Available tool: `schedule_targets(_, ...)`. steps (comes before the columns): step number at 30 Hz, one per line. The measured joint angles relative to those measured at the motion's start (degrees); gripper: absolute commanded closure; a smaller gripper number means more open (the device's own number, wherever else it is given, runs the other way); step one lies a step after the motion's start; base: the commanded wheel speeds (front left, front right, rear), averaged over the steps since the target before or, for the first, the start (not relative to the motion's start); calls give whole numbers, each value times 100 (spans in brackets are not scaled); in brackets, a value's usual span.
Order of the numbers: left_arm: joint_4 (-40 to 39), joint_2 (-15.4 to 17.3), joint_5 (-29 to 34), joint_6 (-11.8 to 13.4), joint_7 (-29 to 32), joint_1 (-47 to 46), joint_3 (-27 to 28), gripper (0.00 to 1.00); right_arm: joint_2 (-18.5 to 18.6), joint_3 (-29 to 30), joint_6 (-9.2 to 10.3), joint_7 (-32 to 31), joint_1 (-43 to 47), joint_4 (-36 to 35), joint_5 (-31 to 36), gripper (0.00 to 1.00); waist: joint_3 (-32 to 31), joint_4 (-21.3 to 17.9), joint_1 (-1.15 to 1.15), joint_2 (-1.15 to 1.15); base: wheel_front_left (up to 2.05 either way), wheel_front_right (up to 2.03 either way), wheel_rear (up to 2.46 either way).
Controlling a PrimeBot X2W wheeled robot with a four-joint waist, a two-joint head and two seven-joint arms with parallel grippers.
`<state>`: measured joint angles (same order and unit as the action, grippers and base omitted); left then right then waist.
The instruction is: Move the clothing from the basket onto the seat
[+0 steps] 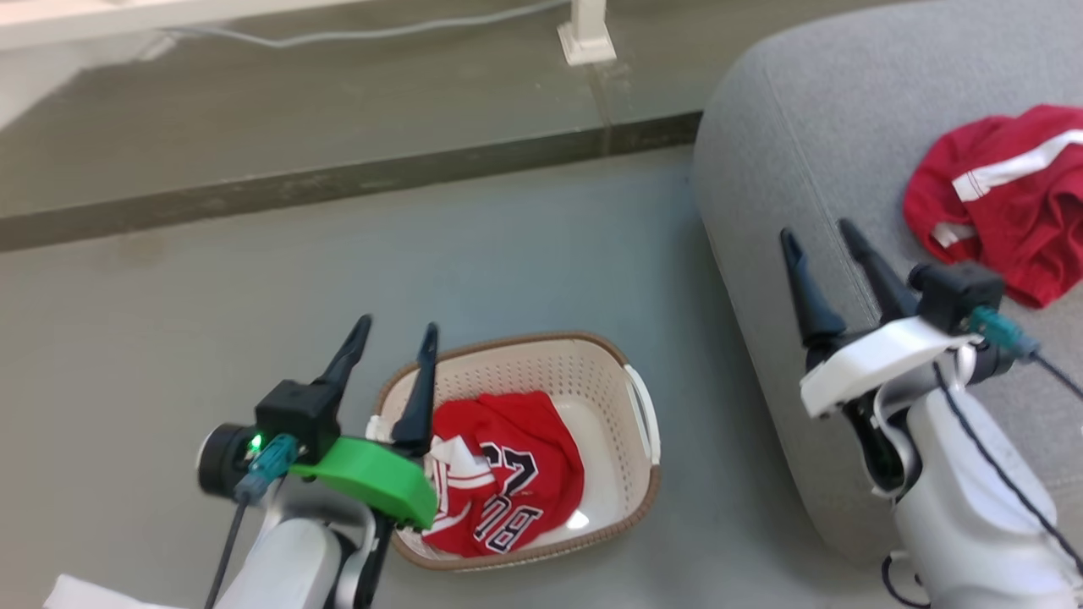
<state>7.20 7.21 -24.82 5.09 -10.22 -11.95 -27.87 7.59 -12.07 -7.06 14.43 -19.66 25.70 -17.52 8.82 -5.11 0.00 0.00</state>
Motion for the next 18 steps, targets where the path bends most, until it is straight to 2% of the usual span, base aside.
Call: schedule_targets(18, 93, 144, -12, 104, -93, 680, 439, 0, -24, -301, 10, -12, 721, -359, 79, 0, -665, 263, 0, 0, 0, 0, 0)
